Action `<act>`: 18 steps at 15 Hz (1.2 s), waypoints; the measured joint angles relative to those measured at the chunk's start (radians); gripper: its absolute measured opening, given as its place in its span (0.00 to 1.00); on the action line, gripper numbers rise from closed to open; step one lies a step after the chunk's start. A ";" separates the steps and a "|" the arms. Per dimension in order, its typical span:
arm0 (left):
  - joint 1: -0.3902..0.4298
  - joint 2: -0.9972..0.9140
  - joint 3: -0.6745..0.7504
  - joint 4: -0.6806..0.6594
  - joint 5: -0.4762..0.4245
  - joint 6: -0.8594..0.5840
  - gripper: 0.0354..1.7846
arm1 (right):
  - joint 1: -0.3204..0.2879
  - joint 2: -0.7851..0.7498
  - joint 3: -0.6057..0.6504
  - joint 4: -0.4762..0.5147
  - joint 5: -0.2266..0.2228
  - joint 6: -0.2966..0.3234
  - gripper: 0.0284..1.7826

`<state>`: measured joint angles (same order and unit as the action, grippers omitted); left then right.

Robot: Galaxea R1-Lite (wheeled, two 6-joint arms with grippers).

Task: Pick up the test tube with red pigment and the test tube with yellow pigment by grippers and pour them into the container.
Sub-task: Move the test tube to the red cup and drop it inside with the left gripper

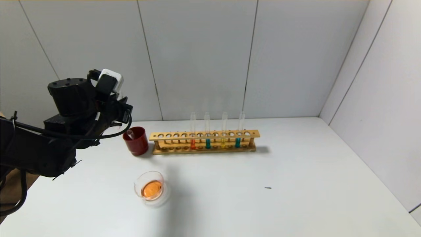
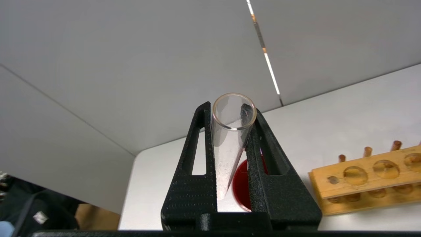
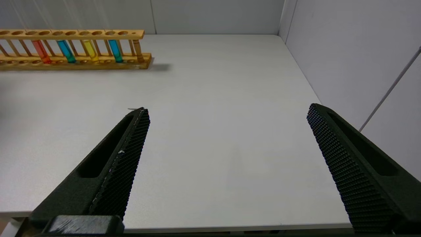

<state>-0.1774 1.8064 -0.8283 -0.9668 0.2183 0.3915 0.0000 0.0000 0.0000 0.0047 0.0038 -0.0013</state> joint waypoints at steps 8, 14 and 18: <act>-0.009 0.147 -0.031 -0.125 -0.011 -0.054 0.16 | 0.000 0.000 0.000 0.000 0.000 0.000 0.98; -0.026 0.199 -0.025 -0.159 -0.010 -0.071 0.16 | 0.000 0.000 0.000 0.000 0.000 0.000 0.98; -0.026 0.229 -0.022 -0.186 -0.010 -0.098 0.16 | 0.000 0.000 0.000 0.000 0.000 0.000 0.98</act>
<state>-0.2038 2.0349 -0.8500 -1.1530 0.2083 0.2934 0.0000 0.0000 0.0000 0.0043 0.0043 -0.0009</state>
